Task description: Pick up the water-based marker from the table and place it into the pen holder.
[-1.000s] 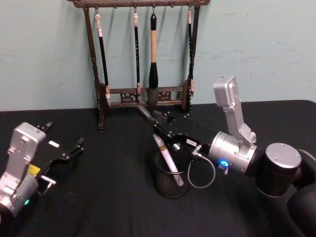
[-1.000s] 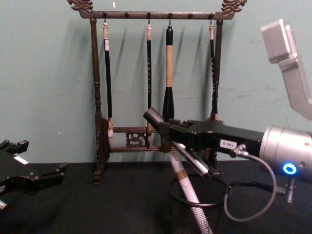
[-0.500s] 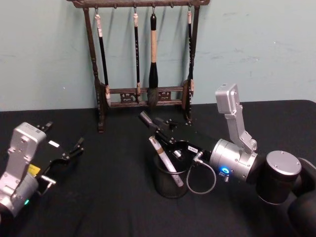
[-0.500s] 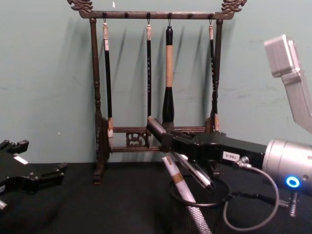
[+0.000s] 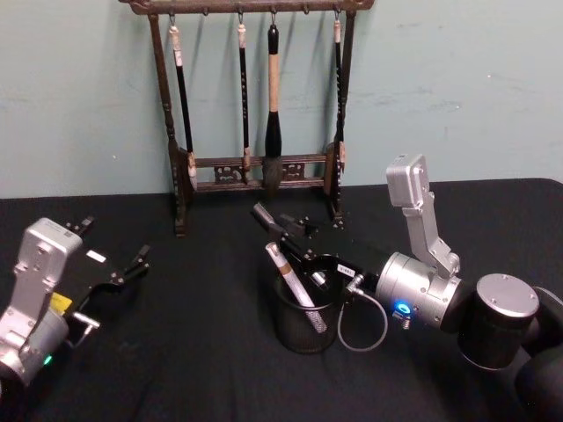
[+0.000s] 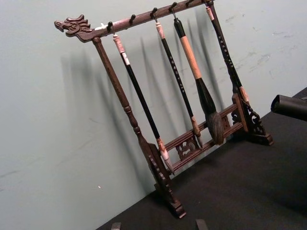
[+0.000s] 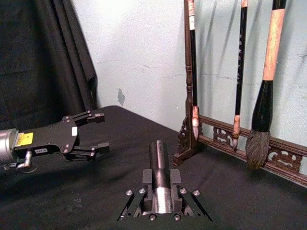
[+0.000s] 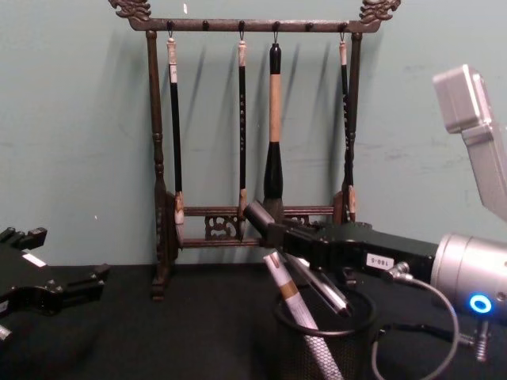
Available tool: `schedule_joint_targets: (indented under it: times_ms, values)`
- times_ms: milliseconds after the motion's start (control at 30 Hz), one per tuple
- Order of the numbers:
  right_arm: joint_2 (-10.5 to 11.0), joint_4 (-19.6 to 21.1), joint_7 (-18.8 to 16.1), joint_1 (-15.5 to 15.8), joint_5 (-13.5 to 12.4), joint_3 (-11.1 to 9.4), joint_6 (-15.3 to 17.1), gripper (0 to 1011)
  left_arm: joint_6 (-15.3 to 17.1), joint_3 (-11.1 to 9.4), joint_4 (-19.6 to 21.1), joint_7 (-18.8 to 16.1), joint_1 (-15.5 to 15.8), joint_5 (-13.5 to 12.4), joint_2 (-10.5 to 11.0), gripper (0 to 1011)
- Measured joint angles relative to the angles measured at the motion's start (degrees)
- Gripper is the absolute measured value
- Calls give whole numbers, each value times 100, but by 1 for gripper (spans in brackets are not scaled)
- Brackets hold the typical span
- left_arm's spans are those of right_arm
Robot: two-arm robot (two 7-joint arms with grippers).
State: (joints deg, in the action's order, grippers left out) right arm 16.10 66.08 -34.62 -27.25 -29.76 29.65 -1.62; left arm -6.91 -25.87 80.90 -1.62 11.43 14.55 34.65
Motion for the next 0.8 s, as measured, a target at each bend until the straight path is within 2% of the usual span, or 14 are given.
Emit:
schedule_joint_targets:
  times_ms: [100,300,400,433,467,500,533,567,600,667,700,733,767,800]
  values:
    - [28,29,47,30,77,21,-19,227,0,0,0,0,0,0,0,1008]
    - [24,23,38,23,71,20,-19,227,0,0,0,0,0,0,0,1006]
    - [22,21,32,21,67,18,-19,263,0,0,0,0,0,0,0,1006]
    - [20,19,29,19,65,17,-19,314,0,0,0,0,0,0,0,1006]
    - [20,18,28,17,63,17,-18,413,0,0,0,0,0,0,0,1008]
    - [20,18,28,17,63,17,-18,413,0,0,0,0,0,0,0,1008]
    - [18,17,26,16,62,17,-17,531,0,0,0,0,0,0,0,1008]
    - [18,17,26,16,62,17,-17,531,0,0,0,0,0,0,0,1008]
    - [18,15,25,15,59,17,-17,573,0,0,0,0,0,0,0,1008]
    - [18,12,22,14,55,17,-17,787,0,0,0,0,0,0,0,1006]
    - [18,12,22,14,55,17,-17,787,0,0,0,0,0,0,0,1006]
    - [18,12,20,14,54,17,-17,878,0,0,0,0,0,0,0,1008]
    - [18,12,19,14,54,17,-17,927,0,0,0,0,0,0,0,1008]
    - [18,12,19,14,54,17,-17,927,0,0,0,0,0,0,0,1008]
